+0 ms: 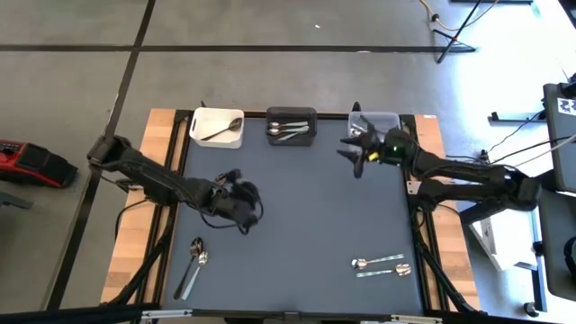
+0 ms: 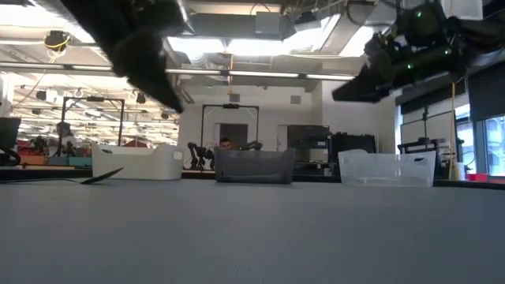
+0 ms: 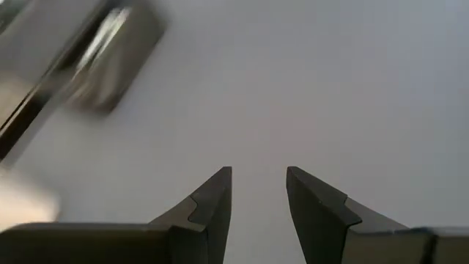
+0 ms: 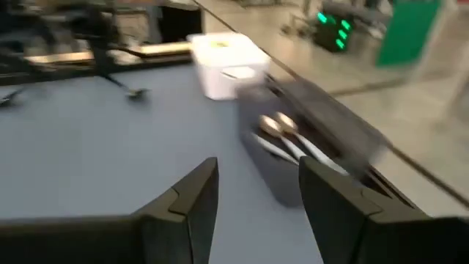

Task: Sort silverware by color (type)
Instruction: Put the top left black spoon into the white bin

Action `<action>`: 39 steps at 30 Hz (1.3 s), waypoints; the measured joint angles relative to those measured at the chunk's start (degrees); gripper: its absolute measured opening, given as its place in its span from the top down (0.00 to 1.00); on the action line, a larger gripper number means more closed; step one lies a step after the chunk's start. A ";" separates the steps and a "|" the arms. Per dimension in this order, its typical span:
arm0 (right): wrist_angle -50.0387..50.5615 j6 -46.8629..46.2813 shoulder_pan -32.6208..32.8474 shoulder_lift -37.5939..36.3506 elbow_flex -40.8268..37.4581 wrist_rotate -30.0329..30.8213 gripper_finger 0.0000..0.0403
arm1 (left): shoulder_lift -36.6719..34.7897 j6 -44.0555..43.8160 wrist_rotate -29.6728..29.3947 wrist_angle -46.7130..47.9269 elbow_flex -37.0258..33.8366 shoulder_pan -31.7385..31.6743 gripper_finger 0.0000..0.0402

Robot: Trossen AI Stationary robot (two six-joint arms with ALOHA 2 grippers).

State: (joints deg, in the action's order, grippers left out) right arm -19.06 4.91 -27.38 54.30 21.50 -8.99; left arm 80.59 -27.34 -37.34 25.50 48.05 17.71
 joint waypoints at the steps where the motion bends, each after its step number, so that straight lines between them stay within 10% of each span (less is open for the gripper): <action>1: -1.14 0.05 2.34 0.29 0.00 1.76 0.56 | -0.64 -2.82 -0.30 4.29 -0.01 -0.48 0.69; 10: -5.34 2.66 14.73 3.64 -0.02 10.15 0.56 | -1.52 -17.53 7.50 29.64 -0.33 -7.84 0.69; 21: -4.20 3.01 15.41 4.44 -0.03 11.03 0.56 | -1.43 -10.00 26.89 32.28 -9.14 -21.87 0.69; 33: -3.86 2.91 15.41 5.08 -0.04 11.01 0.56 | -1.58 -1.90 29.99 25.68 -14.40 -27.83 0.70; 39: -3.93 2.90 15.41 7.32 -0.04 11.46 0.56 | -1.54 -0.56 30.87 24.91 -14.43 -27.93 0.85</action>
State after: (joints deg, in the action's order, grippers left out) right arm -22.98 7.80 -11.97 61.62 21.45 2.47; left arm 79.05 -27.90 -6.48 50.41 33.63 -10.22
